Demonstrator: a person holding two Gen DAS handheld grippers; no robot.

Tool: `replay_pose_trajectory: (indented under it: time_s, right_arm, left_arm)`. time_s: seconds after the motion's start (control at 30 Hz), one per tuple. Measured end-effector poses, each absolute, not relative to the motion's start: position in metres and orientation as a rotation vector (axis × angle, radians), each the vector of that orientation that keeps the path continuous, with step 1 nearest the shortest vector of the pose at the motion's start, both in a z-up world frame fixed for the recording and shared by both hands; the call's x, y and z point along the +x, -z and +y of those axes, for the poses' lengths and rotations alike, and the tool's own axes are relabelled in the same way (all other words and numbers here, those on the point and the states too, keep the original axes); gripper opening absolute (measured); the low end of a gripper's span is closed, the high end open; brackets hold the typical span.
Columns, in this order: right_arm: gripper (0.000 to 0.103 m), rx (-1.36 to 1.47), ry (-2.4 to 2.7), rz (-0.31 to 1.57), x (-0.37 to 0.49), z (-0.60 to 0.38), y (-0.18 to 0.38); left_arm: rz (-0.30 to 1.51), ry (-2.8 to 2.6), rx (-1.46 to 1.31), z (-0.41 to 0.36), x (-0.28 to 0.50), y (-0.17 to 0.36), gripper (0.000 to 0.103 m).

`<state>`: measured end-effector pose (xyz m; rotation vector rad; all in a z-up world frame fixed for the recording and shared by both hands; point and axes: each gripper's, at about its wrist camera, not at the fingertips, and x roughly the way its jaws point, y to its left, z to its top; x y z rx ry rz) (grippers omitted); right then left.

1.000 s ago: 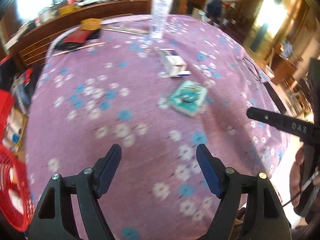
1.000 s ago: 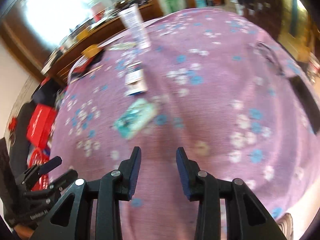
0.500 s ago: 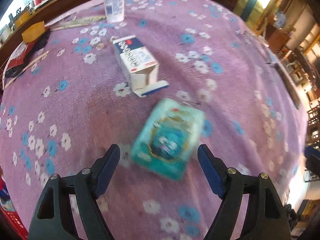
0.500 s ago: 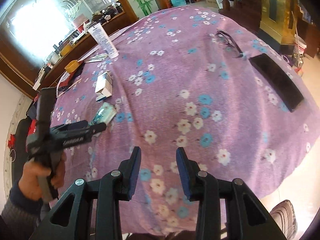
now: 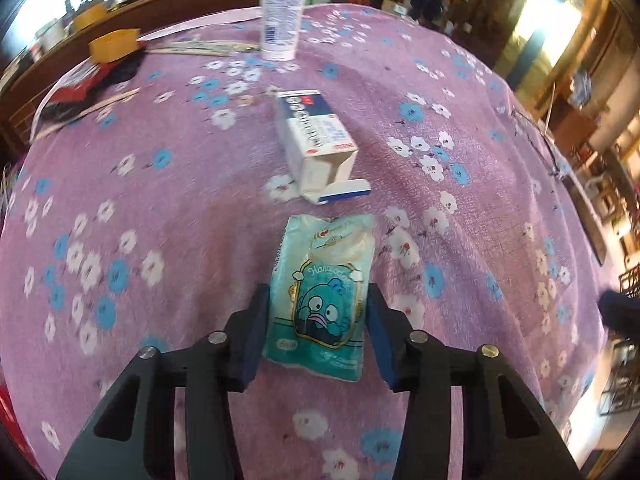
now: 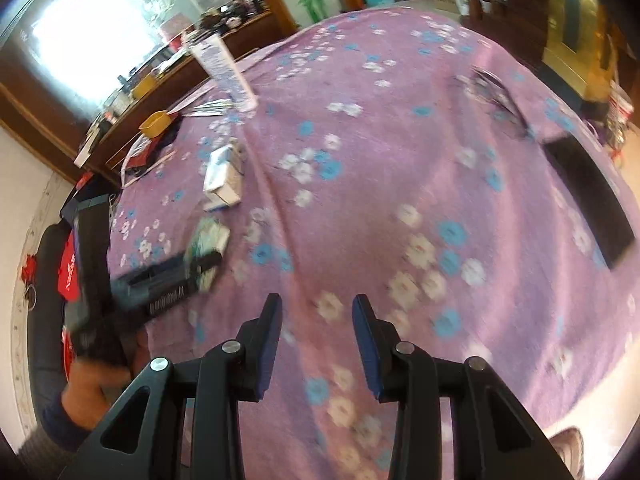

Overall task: Collect trash
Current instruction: 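Grasp the white medicine box with the right tool while the left tool holds the packet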

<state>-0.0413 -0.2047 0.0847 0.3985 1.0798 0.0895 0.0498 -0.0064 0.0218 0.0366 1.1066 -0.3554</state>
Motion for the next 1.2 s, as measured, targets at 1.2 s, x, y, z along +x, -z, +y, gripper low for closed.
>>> replay_pose_trajectory:
  time_s: [1.2]
  right_arm:
    - [0.037,0.135,-0.098,1.079,0.065,-0.056,-0.069]
  left_arm:
    - [0.967,0.165,-0.057,0.145,-0.047,-0.075,0.044]
